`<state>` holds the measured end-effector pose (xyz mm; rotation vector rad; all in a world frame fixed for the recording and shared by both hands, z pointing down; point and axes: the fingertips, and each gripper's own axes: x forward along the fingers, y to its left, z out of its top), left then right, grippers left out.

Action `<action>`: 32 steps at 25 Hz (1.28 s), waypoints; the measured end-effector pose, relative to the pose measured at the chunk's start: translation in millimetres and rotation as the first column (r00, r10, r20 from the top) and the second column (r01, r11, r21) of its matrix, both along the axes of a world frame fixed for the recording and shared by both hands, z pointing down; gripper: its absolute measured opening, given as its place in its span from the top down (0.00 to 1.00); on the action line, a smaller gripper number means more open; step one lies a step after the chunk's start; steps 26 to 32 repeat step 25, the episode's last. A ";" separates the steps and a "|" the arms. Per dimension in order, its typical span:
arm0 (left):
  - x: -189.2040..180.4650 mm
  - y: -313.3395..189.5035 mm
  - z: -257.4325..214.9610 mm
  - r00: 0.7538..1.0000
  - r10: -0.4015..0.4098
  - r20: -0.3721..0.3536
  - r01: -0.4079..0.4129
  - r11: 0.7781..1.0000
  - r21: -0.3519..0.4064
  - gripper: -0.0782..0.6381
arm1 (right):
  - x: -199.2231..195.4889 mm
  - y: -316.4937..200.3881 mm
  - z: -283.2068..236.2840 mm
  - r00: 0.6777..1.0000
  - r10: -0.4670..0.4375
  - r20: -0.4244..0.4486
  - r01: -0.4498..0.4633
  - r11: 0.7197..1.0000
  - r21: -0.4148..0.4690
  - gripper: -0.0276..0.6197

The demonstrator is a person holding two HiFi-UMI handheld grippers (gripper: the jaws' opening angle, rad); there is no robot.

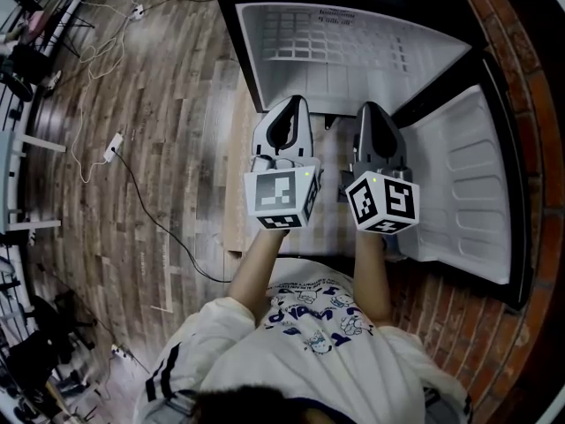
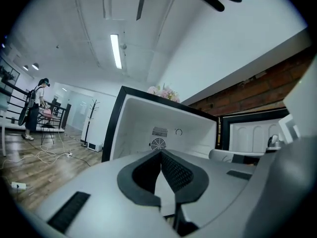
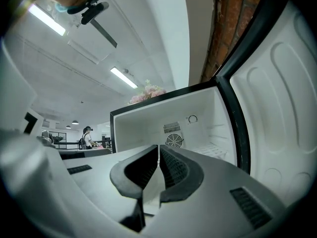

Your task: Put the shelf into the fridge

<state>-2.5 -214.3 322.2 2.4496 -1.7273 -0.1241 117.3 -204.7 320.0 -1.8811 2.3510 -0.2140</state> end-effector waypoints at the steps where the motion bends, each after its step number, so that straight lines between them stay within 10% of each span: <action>1: 0.6 2.3 1.8 1.000 -0.003 0.010 0.003 1.000 0.002 0.87 | 0.9 2.7 2.9 1.000 -0.001 -0.004 0.001 1.000 0.000 0.90; 32: 13.8 0.6 30.7 0.997 0.003 0.082 -0.005 1.000 0.023 0.87 | 7.9 -0.4 37.6 0.999 0.015 -0.048 -0.015 1.000 -0.006 0.90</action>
